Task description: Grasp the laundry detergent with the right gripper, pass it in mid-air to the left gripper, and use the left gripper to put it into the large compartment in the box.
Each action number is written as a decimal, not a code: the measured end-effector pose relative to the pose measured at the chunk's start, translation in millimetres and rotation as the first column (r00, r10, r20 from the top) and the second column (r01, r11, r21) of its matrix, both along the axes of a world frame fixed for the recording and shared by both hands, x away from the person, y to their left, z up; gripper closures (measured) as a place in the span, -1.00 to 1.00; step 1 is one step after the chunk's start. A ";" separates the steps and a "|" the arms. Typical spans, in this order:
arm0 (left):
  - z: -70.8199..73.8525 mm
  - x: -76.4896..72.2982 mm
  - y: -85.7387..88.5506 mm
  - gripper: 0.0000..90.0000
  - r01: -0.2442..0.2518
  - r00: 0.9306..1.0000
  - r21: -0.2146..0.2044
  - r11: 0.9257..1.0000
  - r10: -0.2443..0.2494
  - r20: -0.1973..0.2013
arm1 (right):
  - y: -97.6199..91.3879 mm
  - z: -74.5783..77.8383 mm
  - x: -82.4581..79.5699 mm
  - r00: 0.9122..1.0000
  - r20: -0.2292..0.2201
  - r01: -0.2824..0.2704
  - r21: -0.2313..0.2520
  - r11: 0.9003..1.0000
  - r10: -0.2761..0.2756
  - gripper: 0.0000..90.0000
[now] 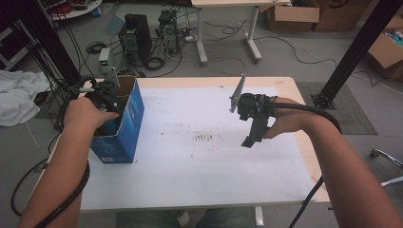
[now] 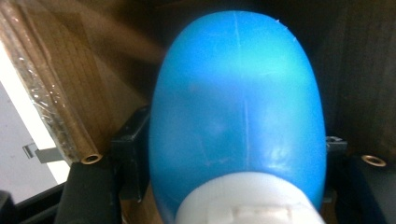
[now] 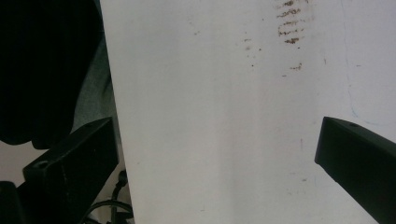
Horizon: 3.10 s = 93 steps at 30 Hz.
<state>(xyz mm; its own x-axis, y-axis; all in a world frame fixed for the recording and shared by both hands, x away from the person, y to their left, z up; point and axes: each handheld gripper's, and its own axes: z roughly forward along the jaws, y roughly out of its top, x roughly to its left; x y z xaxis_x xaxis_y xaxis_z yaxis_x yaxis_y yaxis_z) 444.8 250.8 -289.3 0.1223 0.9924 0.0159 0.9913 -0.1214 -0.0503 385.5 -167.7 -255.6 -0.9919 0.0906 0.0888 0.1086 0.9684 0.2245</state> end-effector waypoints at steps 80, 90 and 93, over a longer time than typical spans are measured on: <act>118.6 -28.0 -133.7 -1.00 0.670 0.736 0.070 0.739 -0.674 0.063 | -6.7 7.0 0.1 1.000 -0.012 0.025 -0.049 0.998 -0.025 -1.00; 101.8 -41.9 -166.8 -1.00 0.830 0.556 0.010 0.558 -0.829 0.061 | -5.3 8.1 4.4 1.000 -0.021 0.019 -0.062 0.998 -0.020 -1.00; 97.6 -44.6 -172.9 -1.00 0.862 0.506 0.004 0.507 -0.861 0.057 | -4.7 9.8 6.7 1.000 -0.023 0.015 -0.071 0.997 -0.017 -1.00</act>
<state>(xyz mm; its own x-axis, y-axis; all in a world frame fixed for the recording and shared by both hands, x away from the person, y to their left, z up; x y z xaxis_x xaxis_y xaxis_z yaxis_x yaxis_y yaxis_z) 400.2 77.9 -191.7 0.9167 0.3988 0.0265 0.3988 -0.9170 0.0055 392.2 -172.4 -245.8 -0.9879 0.1137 0.1053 0.1290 0.9798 0.1527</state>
